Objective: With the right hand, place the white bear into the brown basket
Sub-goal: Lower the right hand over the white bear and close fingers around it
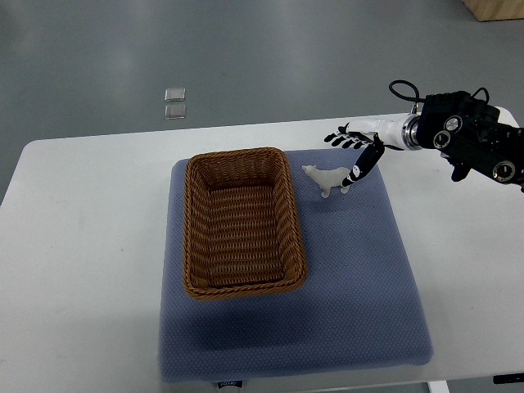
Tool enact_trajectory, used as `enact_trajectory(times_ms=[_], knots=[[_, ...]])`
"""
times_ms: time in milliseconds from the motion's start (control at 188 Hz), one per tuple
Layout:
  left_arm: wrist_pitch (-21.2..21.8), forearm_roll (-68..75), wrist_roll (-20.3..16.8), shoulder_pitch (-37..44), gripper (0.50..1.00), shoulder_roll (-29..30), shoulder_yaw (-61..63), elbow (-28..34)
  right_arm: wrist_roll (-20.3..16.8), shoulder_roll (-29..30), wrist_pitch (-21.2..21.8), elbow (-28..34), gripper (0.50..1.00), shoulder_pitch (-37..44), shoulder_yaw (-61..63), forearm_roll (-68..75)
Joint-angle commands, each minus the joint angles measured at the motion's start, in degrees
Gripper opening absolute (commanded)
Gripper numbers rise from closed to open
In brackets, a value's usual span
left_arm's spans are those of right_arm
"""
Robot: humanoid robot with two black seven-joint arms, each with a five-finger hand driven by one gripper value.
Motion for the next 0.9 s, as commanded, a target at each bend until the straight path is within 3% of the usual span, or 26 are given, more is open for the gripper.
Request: enact_trajectory(times_ms=[0,495,894], knots=[[0.00,0.00,0.00,-0.01,1.000,0.00,-0.01,-0.08,0.02,0.30,-0.22,0.01,0.924,-0.50,-0.01,-0.10],[0.00,0.00,0.00,0.08,1.000,0.00,-0.01,-0.08,0.28,3.99,-3.21,-1.49,0.913,-2.00,-0.37,-1.33],[0.09,0.00,0.00,0.08,1.000,0.00,-0.01,0.00,1.07,5.31,-4.35,-2.98,0.825,-2.70,-1.24,-2.65]])
